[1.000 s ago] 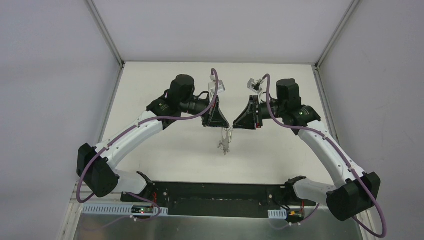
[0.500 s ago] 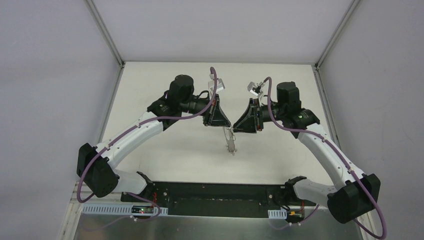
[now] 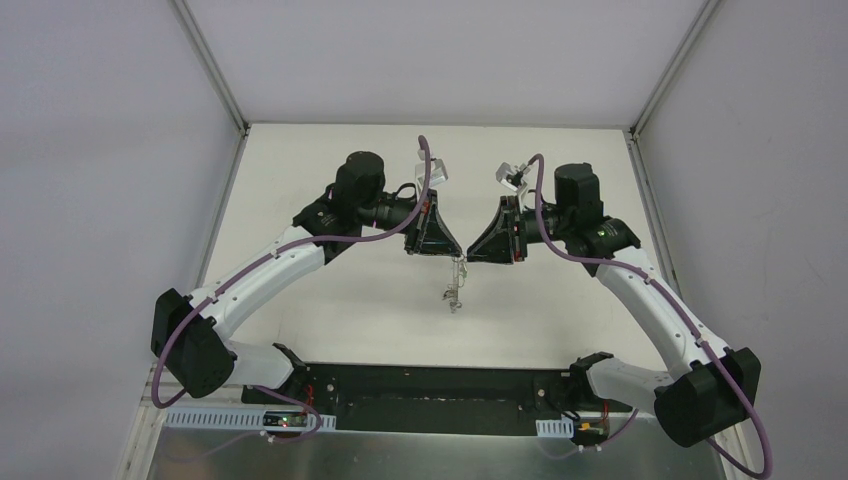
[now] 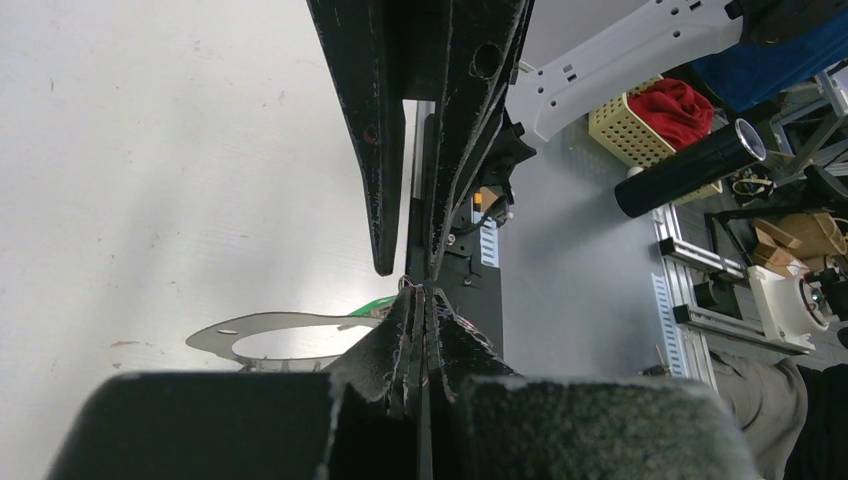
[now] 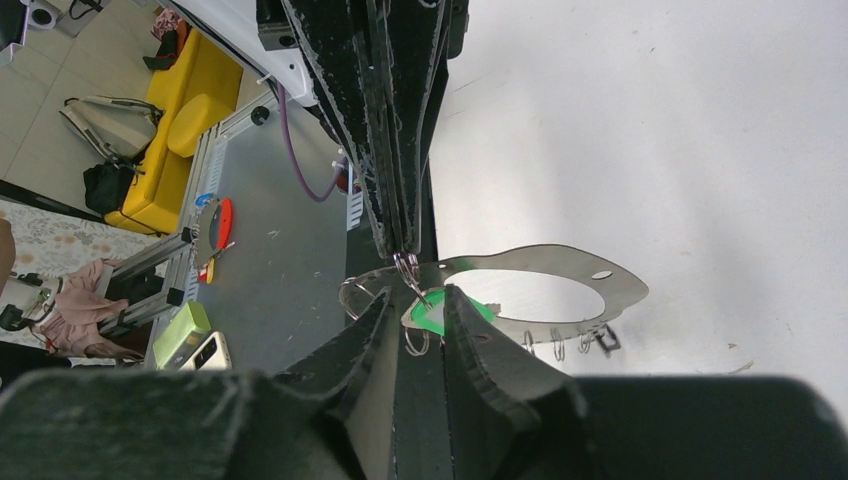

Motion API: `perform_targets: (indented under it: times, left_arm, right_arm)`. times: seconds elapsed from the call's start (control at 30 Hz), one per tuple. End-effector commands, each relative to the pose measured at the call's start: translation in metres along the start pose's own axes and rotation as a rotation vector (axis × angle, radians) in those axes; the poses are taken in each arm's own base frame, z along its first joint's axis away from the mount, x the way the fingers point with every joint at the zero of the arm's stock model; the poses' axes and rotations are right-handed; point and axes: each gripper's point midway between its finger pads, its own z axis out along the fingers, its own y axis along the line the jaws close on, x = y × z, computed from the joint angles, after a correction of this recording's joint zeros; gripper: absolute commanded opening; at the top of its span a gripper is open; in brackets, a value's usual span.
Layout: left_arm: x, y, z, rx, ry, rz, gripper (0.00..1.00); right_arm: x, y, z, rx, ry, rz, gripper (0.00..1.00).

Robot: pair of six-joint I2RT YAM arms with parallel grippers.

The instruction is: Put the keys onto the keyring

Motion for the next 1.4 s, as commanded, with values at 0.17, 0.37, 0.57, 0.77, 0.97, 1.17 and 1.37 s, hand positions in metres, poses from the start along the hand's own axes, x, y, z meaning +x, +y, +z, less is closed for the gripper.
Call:
perform_targets:
  times: [0.17, 0.37, 0.57, 0.77, 0.97, 1.17, 1.37]
  left_arm:
    - [-0.02, -0.025, -0.003, 0.073, -0.049, 0.069, 0.0]
    - [-0.02, -0.024, -0.004, 0.07, -0.05, 0.072, 0.0]
    - [-0.02, -0.024, -0.003, 0.072, -0.049, 0.071, 0.0]
    - [-0.02, -0.025, -0.003, 0.077, -0.049, 0.072, 0.0]
    - [-0.021, -0.029, -0.004, 0.099, -0.05, 0.081, 0.0]
    - [-0.023, -0.034, -0.005, 0.12, -0.053, 0.097, 0.0]
    - [-0.022, -0.032, -0.004, 0.121, -0.05, 0.094, 0.0]
  right_arm:
    - [-0.003, 0.013, -0.001, -0.073, -0.014, -0.037, 0.18]
    - [0.001, 0.016, 0.0, -0.098, -0.009, -0.029, 0.12]
    - [0.0, 0.014, 0.001, -0.097, -0.011, -0.023, 0.08]
    - [-0.001, 0.013, 0.004, -0.102, -0.008, -0.013, 0.0]
    - [0.004, 0.009, 0.005, -0.093, -0.002, -0.001, 0.0]
    - [0.007, 0.008, 0.007, -0.101, 0.004, 0.013, 0.0]
    - [0.009, 0.009, 0.011, -0.113, 0.014, 0.019, 0.0]
